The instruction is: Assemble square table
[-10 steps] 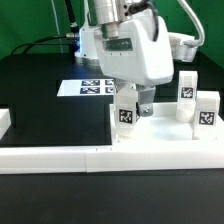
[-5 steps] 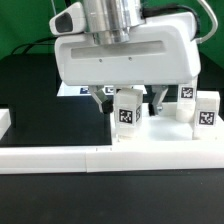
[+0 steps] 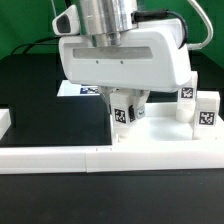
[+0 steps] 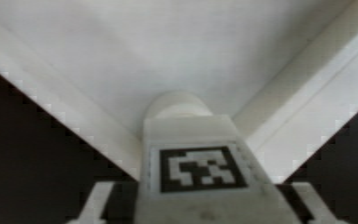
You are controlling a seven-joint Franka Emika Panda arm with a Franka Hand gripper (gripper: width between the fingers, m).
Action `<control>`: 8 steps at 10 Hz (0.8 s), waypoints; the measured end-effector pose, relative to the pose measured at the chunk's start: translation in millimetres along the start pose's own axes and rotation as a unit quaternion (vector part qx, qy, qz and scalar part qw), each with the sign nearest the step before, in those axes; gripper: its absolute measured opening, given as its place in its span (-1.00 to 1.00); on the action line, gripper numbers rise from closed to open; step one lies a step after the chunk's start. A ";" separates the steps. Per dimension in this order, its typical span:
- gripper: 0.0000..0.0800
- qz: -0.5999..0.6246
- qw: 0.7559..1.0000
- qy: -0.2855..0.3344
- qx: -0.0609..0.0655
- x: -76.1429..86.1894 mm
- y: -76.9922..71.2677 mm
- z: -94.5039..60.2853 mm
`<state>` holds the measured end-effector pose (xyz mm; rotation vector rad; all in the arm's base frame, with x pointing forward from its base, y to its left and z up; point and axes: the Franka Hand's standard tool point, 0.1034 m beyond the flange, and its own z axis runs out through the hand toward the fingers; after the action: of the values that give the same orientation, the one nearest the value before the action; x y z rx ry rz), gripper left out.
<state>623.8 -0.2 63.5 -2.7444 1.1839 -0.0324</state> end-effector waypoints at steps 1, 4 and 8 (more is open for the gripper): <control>-0.29 0.053 0.999 0.000 0.000 0.3 0.8 0.1; -0.32 0.383 0.924 -0.004 0.003 0.3 4.4 1.4; -0.32 0.310 0.951 -0.004 0.004 -1.0 2.3 -0.1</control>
Offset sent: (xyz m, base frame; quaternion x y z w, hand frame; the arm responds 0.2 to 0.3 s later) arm -0.0069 -0.0120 -0.0075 0.0006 -0.0197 0.4975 0.8673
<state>621.4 -1.1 63.3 -2.2351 1.9699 0.0452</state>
